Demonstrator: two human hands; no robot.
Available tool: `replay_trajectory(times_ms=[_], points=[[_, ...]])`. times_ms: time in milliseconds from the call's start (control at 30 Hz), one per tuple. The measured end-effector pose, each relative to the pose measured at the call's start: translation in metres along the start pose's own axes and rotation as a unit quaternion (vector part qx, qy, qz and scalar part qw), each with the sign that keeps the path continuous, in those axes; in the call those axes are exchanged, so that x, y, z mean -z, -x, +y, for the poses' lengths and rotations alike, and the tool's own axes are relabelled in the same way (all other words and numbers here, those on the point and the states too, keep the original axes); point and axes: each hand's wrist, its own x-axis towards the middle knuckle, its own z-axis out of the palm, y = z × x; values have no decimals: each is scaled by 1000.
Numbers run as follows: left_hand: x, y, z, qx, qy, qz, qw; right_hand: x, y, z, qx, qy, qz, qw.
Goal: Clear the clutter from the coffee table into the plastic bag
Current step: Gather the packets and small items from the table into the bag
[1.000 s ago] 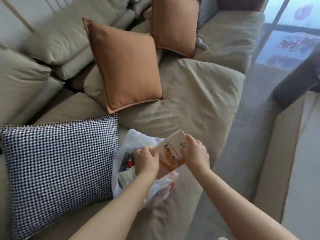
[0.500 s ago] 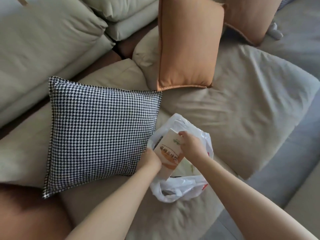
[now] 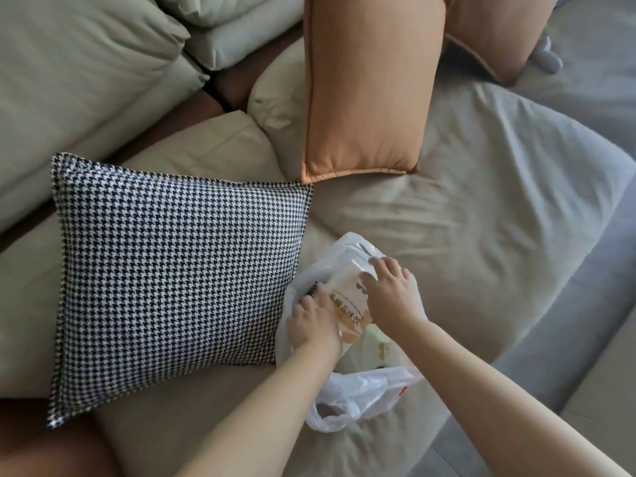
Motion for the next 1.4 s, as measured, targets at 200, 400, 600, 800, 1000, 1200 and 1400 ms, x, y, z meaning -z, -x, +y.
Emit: replay_trajectory(times_ms=[200, 400, 600, 800, 1000, 1200, 1400], points=[[-1, -6, 7, -84, -26, -12, 996, 3, -22, 9, -149, -103, -71, 981], [-7, -10, 30, -99, -34, -12, 994, 3, -17, 29, -168, -178, -92, 965], [-7, -26, 28, -95, -15, 41, 994, 21, -9, 39, -65, -247, 2, 967], [-8, -13, 37, -97, 29, 82, 991, 38, 2, 47, -18, -303, 74, 950], [3, 0, 71, -63, 73, 132, 987, 61, 14, 50, 30, -333, 193, 923], [-19, 4, 82, -99, 82, 51, 990, 48, 38, 72, -25, -216, 128, 968], [-17, 5, 73, -122, 34, 4, 992, 25, 59, 88, -37, -132, 40, 990]])
